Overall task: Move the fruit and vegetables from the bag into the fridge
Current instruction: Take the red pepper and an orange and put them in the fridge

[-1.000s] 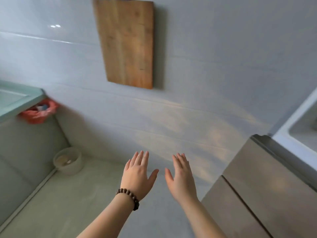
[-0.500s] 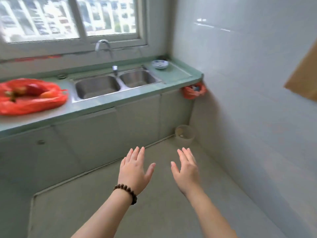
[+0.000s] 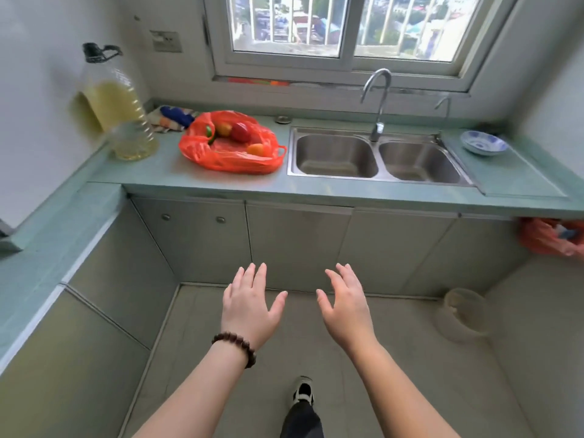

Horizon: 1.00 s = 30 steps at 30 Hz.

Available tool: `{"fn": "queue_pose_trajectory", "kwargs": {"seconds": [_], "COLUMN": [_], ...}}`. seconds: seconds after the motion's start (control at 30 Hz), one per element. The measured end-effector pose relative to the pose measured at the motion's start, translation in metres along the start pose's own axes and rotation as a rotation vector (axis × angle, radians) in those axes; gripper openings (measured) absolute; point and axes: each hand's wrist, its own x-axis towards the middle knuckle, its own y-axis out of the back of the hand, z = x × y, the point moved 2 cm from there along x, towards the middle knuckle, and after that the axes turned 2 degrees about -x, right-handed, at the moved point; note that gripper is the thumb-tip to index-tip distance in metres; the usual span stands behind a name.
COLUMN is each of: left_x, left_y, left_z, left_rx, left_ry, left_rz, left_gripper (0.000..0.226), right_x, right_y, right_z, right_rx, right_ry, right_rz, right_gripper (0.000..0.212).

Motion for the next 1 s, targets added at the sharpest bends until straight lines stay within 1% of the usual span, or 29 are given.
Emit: {"fn": "queue_pose_trajectory", "kwargs": {"seconds": [0.33, 0.47, 0.8, 1.0], "left_x": [0.171, 0.226, 0.327, 0.402], "left_y": [0.016, 0.02, 0.014, 0.013], "left_z": [0.006, 0.008, -0.019, -0.048], "left_rx": [0.052, 0.063, 0.072, 0.051], "left_ry": [0.119, 0.161, 0.23, 0.22], "left_rz": [0.099, 0.126, 0.111, 0.084], "left_gripper": [0.071, 0.071, 0.071, 0.071], "right_x": [0.197, 0.259, 0.368, 0.438], "right_y": [-0.017, -0.022, -0.058, -0.09], "right_z": [-0.026, -0.031, -0.041, -0.05], "right_rx": [0.009, 0.006, 0.013, 0.003], "right_ry": [0.174, 0.215, 0.222, 0.19], "right_rz": [-0.077, -0.088, -0.161, -0.159], "right_gripper": [0.042, 0.042, 0.039, 0.039]}}
